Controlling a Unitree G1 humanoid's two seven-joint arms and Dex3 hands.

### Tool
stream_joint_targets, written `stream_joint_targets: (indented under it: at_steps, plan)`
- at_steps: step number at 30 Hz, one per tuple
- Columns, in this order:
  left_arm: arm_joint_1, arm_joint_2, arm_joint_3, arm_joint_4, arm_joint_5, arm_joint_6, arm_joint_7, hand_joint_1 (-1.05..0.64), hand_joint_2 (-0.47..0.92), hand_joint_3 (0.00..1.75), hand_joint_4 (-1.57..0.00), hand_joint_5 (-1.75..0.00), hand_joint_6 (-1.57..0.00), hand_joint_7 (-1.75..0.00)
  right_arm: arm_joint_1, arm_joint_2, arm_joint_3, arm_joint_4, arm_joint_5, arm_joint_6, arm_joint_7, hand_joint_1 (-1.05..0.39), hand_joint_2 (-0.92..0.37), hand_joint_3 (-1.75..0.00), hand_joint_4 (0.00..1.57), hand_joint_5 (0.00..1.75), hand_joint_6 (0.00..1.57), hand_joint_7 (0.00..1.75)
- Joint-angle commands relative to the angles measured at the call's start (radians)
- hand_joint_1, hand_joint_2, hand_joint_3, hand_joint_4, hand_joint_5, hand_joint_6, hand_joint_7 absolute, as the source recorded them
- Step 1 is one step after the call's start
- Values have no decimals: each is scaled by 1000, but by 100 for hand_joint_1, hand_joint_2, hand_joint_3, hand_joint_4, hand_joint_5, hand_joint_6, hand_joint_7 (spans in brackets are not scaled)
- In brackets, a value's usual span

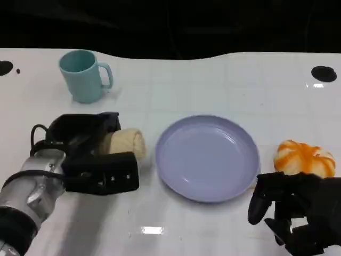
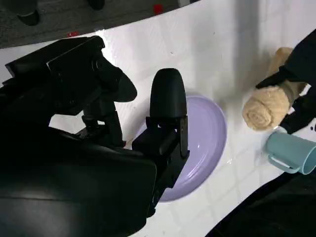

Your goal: Grasp the towel on the left side of the plate with the left hand and place it into the plate.

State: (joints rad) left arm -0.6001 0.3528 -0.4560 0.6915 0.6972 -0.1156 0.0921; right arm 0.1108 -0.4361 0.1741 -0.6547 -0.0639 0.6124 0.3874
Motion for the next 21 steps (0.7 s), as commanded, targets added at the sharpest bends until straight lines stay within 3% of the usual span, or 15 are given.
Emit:
stream_joint_targets:
  at_steps: [1,11,14,21]
  plan:
    - [33,21,28,-125,-5,7,-4,-21,80,43,-83,-175,-60,-175,0,-10,-6,-6,-2,0,3,2,-60,-103,69,170,69,142]
    - [56,-52,14,-375,7,59,-80,-25,76,44,-84,-175,-56,-175,2,-8,-3,-14,-2,5,2,2,-60,-104,70,169,68,143]
    - [40,-90,-2,-395,12,64,-99,-21,69,57,-87,-175,-60,-175,3,-9,-1,-19,-2,6,2,3,-60,-103,70,170,68,143]
    - [5,-176,-47,-391,37,95,-142,-22,62,70,-87,-175,-62,-175,4,-8,-3,-26,2,8,3,2,-60,-102,69,170,68,144]
